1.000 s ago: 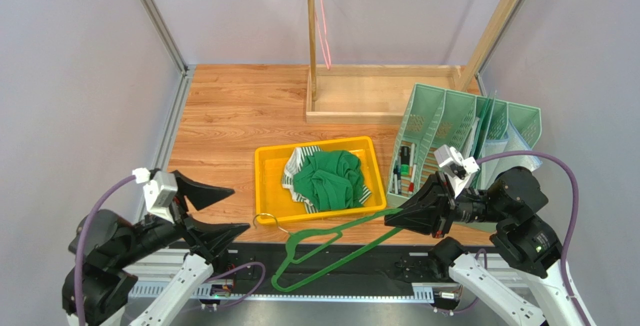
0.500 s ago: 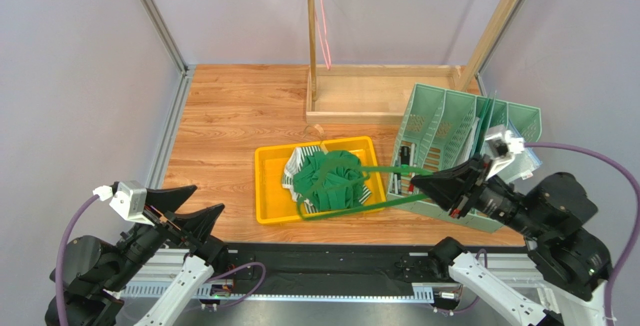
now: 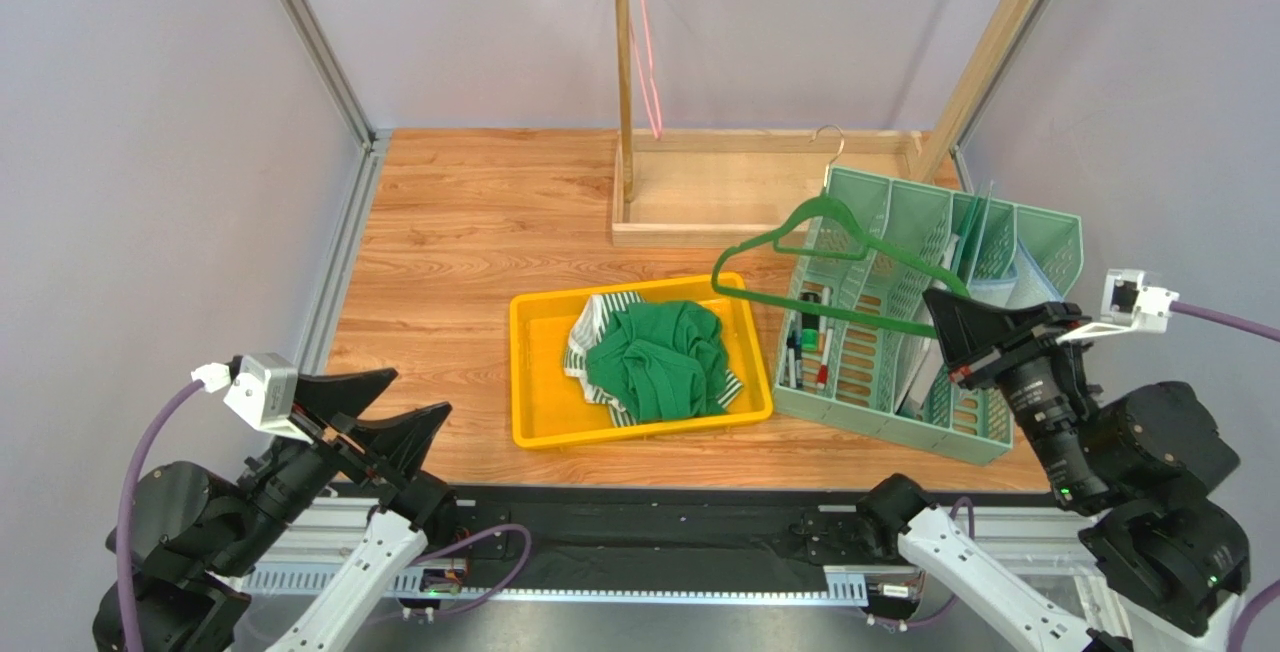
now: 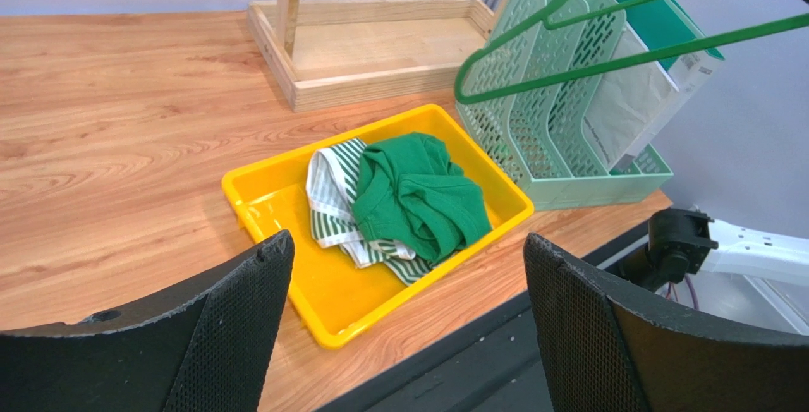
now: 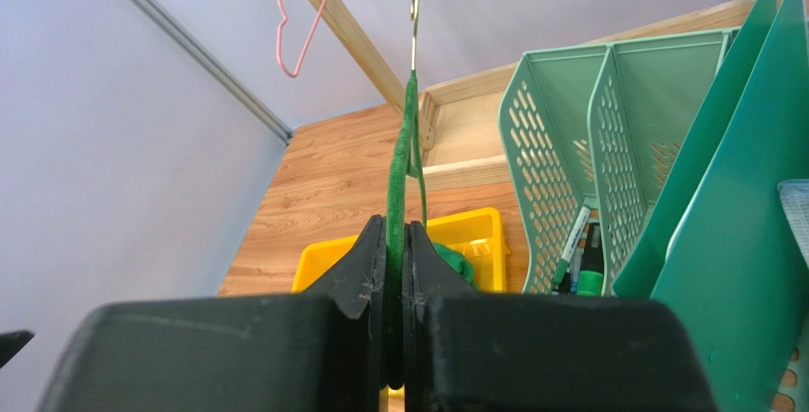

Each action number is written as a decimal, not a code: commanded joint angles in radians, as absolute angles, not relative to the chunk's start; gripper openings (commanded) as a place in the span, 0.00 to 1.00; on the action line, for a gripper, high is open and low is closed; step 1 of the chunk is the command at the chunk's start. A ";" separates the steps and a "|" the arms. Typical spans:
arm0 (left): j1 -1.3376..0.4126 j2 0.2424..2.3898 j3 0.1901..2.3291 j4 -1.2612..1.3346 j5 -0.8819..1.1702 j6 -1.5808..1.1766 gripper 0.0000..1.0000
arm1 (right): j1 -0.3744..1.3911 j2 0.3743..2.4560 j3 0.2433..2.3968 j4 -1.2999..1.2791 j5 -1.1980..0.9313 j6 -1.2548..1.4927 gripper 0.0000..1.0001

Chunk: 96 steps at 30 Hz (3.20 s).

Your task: Remove the tank top from the hanger

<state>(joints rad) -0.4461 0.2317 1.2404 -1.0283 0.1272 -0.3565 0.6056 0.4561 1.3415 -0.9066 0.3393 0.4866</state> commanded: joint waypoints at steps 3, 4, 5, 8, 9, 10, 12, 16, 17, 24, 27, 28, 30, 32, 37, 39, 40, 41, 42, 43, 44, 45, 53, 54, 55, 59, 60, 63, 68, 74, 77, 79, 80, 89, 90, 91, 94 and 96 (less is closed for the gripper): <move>-0.445 0.256 1.252 -1.006 0.150 -0.390 0.93 | 0.607 0.494 1.241 -0.562 0.433 0.460 0.00; -0.446 0.256 1.249 -1.006 0.152 -0.397 0.93 | 0.607 0.503 1.226 -0.520 0.443 0.439 0.00; -0.445 0.256 1.247 -1.009 0.153 -0.400 0.93 | 0.607 0.521 1.198 -0.436 0.451 0.434 0.00; -0.445 0.253 1.239 -1.011 0.156 -0.416 0.93 | 0.607 0.578 1.151 -0.251 0.468 0.384 0.00; -0.446 0.252 1.233 -1.012 0.158 -0.420 0.93 | 0.607 0.593 1.140 -0.201 0.477 0.373 0.00; -0.445 0.249 1.230 -1.012 0.163 -0.432 0.92 | 0.607 0.610 1.126 -0.148 0.483 0.359 0.00; -0.445 0.245 1.217 -1.012 0.169 -0.449 0.92 | 0.607 0.667 1.097 -0.010 0.497 0.338 0.00; -0.446 0.221 1.193 -1.020 0.183 -0.479 0.91 | 0.606 0.767 1.081 0.214 0.471 0.334 0.00; -0.445 0.216 1.192 -1.025 0.178 -0.483 0.91 | 0.606 0.781 1.080 0.292 0.463 0.334 0.00; -0.446 0.203 1.180 -1.068 0.147 -0.505 0.91 | 0.607 0.929 1.150 0.508 0.430 0.324 0.00; -0.445 0.202 1.180 -1.072 0.150 -0.514 0.90 | 0.606 0.977 1.207 0.528 0.439 0.328 0.00; -0.446 0.199 1.181 -1.074 0.149 -0.514 0.90 | 0.606 1.000 1.233 0.522 0.449 0.330 0.00; -0.445 0.198 1.184 -1.074 0.146 -0.515 0.90 | 0.606 1.020 1.255 0.519 0.500 0.331 0.00; -0.445 0.199 1.186 -1.078 0.146 -0.515 0.90 | 0.606 1.035 1.270 0.526 0.541 0.341 0.00; -0.446 0.204 1.189 -1.085 0.141 -0.514 0.90 | 0.606 1.058 1.282 0.542 0.682 0.359 0.00; -0.446 0.209 1.187 -1.085 0.143 -0.515 0.90 | 0.606 1.074 1.293 0.535 0.756 0.383 0.00; -0.446 0.210 1.186 -1.085 0.143 -0.517 0.90 | 0.604 1.078 1.298 0.523 0.771 0.396 0.00; -0.445 0.212 1.186 -1.085 0.143 -0.515 0.90 | 0.606 1.086 1.302 0.517 0.784 0.417 0.00; -0.446 0.213 1.186 -1.085 0.146 -0.515 0.90 | 0.604 1.100 1.313 0.512 0.791 0.426 0.00; -0.446 0.215 1.186 -1.083 0.146 -0.515 0.90 | 0.604 1.110 1.321 0.503 0.792 0.434 0.00; -0.446 0.216 1.186 -1.085 0.147 -0.515 0.90 | 0.604 1.117 1.327 0.496 0.793 0.443 0.00; -0.446 0.216 1.187 -1.086 0.147 -0.514 0.90 | 0.604 1.133 1.339 0.492 0.793 0.457 0.00; -0.445 0.213 1.200 -1.106 0.133 -0.505 0.90 | 0.603 1.195 1.376 0.454 0.796 0.502 0.00; -0.445 0.213 1.198 -1.108 0.132 -0.505 0.90 | 0.604 1.195 1.374 0.448 0.805 0.511 0.00; -0.446 0.213 1.197 -1.108 0.130 -0.503 0.90 | 0.603 1.201 1.376 0.437 0.810 0.532 0.00; -0.445 0.216 1.197 -1.108 0.132 -0.500 0.90 | 0.603 1.213 1.381 0.394 0.834 0.587 0.00; -0.445 0.216 1.195 -1.108 0.133 -0.500 0.90 | 0.603 1.215 1.381 0.387 0.836 0.600 0.00; -0.445 0.215 1.190 -1.108 0.133 -0.502 0.90 | 0.601 1.223 1.384 0.335 0.844 0.644 0.00; -0.445 0.213 1.183 -1.108 0.137 -0.503 0.90 | 0.603 1.226 1.361 0.302 0.859 0.689 0.00; -0.446 0.210 1.186 -1.114 0.133 -0.503 0.90 | 0.601 1.235 1.333 0.270 0.868 0.684 0.03; -0.445 0.209 1.184 -1.118 0.133 -0.502 0.90 | 0.603 1.247 1.330 0.258 0.854 0.632 0.08; -0.446 0.209 1.184 -1.118 0.133 -0.503 0.90 | 0.603 1.256 1.324 0.258 0.844 0.545 0.11; -0.445 0.206 1.184 -1.120 0.135 -0.502 0.90 | 0.603 1.267 1.324 0.262 0.822 0.490 0.11; -0.445 0.199 1.137 -1.100 0.153 -0.509 0.90 | 0.603 1.266 1.207 0.448 0.540 -0.185 0.05; -0.446 0.201 1.131 -1.095 0.158 -0.509 0.90 | 0.603 1.262 1.203 0.454 0.538 -0.217 0.04; -0.445 0.202 1.124 -1.091 0.160 -0.509 0.90 | 0.603 1.259 1.195 0.465 0.538 -0.245 0.04; -0.445 0.204 1.120 -1.086 0.161 -0.512 0.90 | 0.601 1.258 1.173 0.500 0.506 -0.398 0.06; -0.445 0.201 1.120 -1.085 0.160 -0.511 0.90 | 0.601 1.262 1.180 0.499 0.486 -0.495 0.08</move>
